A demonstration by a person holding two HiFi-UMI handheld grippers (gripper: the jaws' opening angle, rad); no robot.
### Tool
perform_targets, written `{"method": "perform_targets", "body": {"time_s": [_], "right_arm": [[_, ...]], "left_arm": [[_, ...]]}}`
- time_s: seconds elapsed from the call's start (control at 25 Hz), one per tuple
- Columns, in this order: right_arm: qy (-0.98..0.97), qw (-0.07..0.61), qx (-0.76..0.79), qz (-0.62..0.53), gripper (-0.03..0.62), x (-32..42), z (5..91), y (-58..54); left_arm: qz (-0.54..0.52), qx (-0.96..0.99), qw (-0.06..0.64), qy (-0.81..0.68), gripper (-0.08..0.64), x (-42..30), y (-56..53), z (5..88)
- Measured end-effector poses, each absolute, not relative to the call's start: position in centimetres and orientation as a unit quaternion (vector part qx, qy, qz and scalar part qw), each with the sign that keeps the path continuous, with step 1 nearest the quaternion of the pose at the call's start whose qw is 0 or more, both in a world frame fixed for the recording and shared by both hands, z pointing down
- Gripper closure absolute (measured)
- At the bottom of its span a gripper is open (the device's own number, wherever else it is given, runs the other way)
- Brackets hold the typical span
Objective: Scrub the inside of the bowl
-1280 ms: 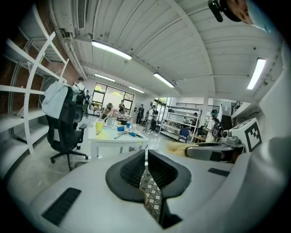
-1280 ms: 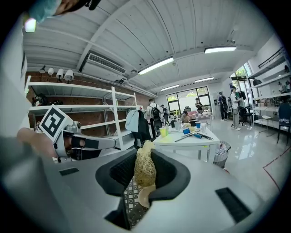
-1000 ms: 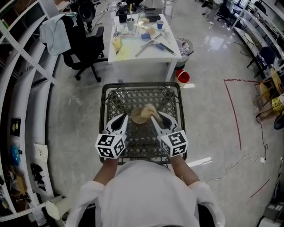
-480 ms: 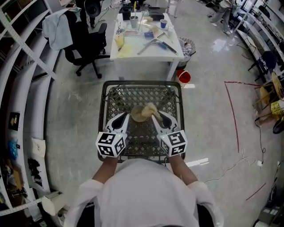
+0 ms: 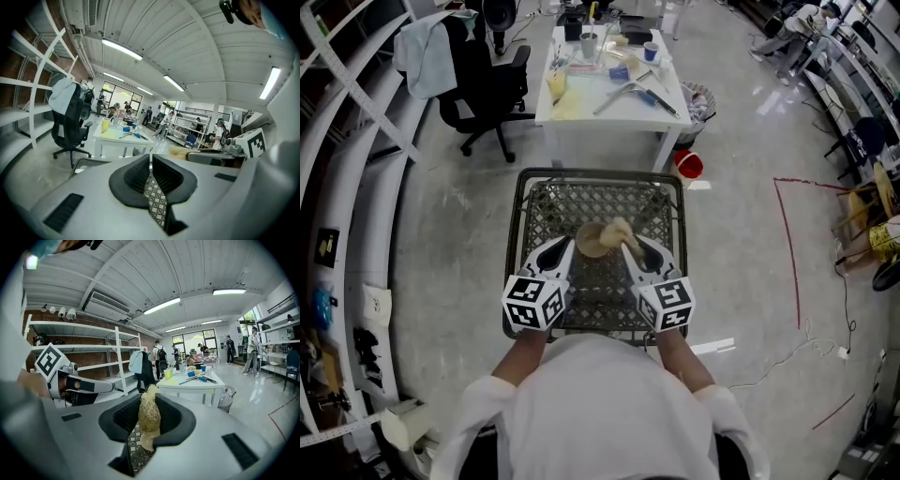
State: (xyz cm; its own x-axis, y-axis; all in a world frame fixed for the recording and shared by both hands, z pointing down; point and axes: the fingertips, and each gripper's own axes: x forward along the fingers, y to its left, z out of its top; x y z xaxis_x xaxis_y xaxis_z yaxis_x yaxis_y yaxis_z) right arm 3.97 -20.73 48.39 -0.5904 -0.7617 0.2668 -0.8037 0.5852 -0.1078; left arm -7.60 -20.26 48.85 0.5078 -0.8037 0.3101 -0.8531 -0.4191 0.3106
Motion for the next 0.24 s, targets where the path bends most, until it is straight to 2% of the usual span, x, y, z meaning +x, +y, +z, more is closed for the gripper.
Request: {"method": "perform_targets", "body": {"time_s": [0.24], "right_arm": [[-0.885,0.097,0.443,0.108,0.492,3.95,48.61,-20.69]], "left_arm": [[0.06,0.843,0.22,-0.488,0.514,-7.39,-20.23,49.22]]}}
